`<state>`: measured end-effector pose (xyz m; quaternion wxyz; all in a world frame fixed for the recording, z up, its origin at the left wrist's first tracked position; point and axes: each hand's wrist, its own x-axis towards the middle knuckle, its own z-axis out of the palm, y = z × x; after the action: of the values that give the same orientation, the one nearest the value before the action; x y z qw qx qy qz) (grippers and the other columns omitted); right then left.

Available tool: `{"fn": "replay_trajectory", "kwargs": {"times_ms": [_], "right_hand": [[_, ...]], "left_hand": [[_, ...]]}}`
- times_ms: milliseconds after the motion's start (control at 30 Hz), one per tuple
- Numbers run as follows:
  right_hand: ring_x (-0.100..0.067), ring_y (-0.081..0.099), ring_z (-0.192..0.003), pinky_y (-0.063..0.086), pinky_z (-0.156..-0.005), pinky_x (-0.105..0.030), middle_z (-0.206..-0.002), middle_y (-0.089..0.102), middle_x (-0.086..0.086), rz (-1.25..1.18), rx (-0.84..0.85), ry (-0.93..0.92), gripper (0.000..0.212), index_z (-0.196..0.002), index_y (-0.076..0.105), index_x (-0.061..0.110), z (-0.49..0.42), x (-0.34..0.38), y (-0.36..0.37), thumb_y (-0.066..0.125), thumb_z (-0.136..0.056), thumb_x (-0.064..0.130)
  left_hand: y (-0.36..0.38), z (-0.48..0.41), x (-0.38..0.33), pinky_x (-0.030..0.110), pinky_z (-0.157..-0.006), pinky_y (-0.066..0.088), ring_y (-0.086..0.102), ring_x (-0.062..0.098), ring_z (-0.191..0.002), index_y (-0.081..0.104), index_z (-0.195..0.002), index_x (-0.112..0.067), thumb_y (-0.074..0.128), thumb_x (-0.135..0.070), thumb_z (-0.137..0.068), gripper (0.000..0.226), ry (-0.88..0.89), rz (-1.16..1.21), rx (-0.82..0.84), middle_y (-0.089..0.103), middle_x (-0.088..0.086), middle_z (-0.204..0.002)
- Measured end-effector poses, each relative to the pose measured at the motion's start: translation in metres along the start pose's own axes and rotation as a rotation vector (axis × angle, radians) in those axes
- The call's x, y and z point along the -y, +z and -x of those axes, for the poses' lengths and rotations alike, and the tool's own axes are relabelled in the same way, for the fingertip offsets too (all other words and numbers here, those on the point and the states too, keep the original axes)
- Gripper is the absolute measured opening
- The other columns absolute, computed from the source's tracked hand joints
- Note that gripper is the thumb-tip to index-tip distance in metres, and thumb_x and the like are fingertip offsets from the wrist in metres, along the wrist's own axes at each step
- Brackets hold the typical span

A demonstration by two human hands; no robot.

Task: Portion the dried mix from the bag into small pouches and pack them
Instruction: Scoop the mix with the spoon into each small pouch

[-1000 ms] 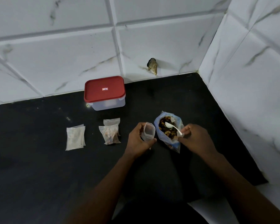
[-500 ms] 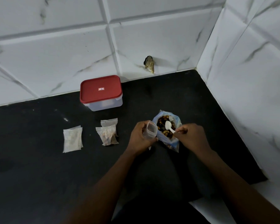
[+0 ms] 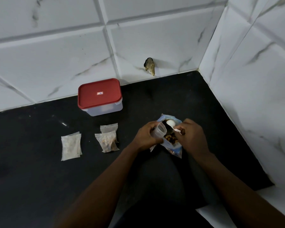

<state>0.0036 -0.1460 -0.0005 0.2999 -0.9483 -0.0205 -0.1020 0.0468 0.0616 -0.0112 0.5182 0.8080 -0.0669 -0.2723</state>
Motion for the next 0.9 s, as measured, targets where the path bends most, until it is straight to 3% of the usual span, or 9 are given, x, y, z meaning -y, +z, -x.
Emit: {"fn": "replay_trajectory", "kwargs": {"times_ms": [167,400,567,667,767,900], "right_hand": [[-0.011,0.063,-0.086,0.049,-0.081,-0.023,-0.097,0.068,-0.006,0.037,0.012,-0.115,0.013,-0.095,0.073,0.008,0.001,-0.006,0.011,0.068,-0.089,0.018],[-0.009,0.059,-0.078,0.04,-0.076,-0.018,-0.087,0.067,-0.003,0.105,0.017,-0.287,0.009,-0.085,0.075,0.011,0.0,-0.008,0.008,0.082,-0.081,0.012],[-0.01,0.059,-0.08,0.038,-0.077,-0.018,-0.09,0.067,-0.004,0.136,0.047,-0.3,0.016,-0.087,0.073,0.013,-0.008,-0.015,0.01,0.084,-0.08,0.021],[-0.012,0.061,-0.081,0.041,-0.074,-0.02,-0.091,0.068,-0.005,0.173,0.086,-0.275,0.018,-0.088,0.074,0.012,-0.011,-0.015,0.015,0.076,-0.083,0.028],[-0.017,0.063,-0.083,0.044,-0.072,-0.022,-0.091,0.068,-0.006,0.184,0.113,-0.194,0.019,-0.089,0.074,0.011,-0.016,-0.011,0.015,0.068,-0.083,0.028],[-0.014,0.059,-0.094,0.045,-0.077,-0.023,-0.102,0.064,-0.001,0.234,0.223,-0.143,0.019,-0.098,0.074,0.017,-0.024,-0.005,0.006,0.073,-0.085,0.031]], "left_hand": [[0.006,0.005,0.004,0.035,-0.106,0.053,0.058,0.006,-0.126,0.051,-0.146,-0.026,0.079,-0.006,-0.079,0.075,0.046,0.11,-0.024,0.055,-0.011,-0.14],[0.007,0.004,0.002,0.034,-0.107,0.052,0.057,0.008,-0.129,0.053,-0.136,-0.035,0.076,0.0,-0.081,0.069,0.075,0.179,-0.061,0.055,-0.01,-0.141],[0.004,0.001,0.001,0.037,-0.106,0.053,0.058,0.009,-0.128,0.053,-0.14,-0.031,0.075,0.0,-0.082,0.069,0.068,0.222,-0.034,0.056,-0.007,-0.142],[-0.001,0.002,0.0,0.04,-0.107,0.053,0.06,0.011,-0.127,0.054,-0.141,-0.028,0.073,0.002,-0.084,0.067,0.059,0.236,-0.007,0.057,-0.006,-0.141],[-0.003,0.003,0.001,0.039,-0.107,0.052,0.061,0.012,-0.126,0.055,-0.135,-0.032,0.072,0.003,-0.085,0.063,0.046,0.241,-0.019,0.059,-0.004,-0.139],[-0.002,0.005,0.003,0.031,-0.102,0.055,0.063,0.01,-0.122,0.057,-0.126,-0.038,0.069,0.006,-0.086,0.061,0.056,0.292,-0.047,0.062,-0.003,-0.136]]}}
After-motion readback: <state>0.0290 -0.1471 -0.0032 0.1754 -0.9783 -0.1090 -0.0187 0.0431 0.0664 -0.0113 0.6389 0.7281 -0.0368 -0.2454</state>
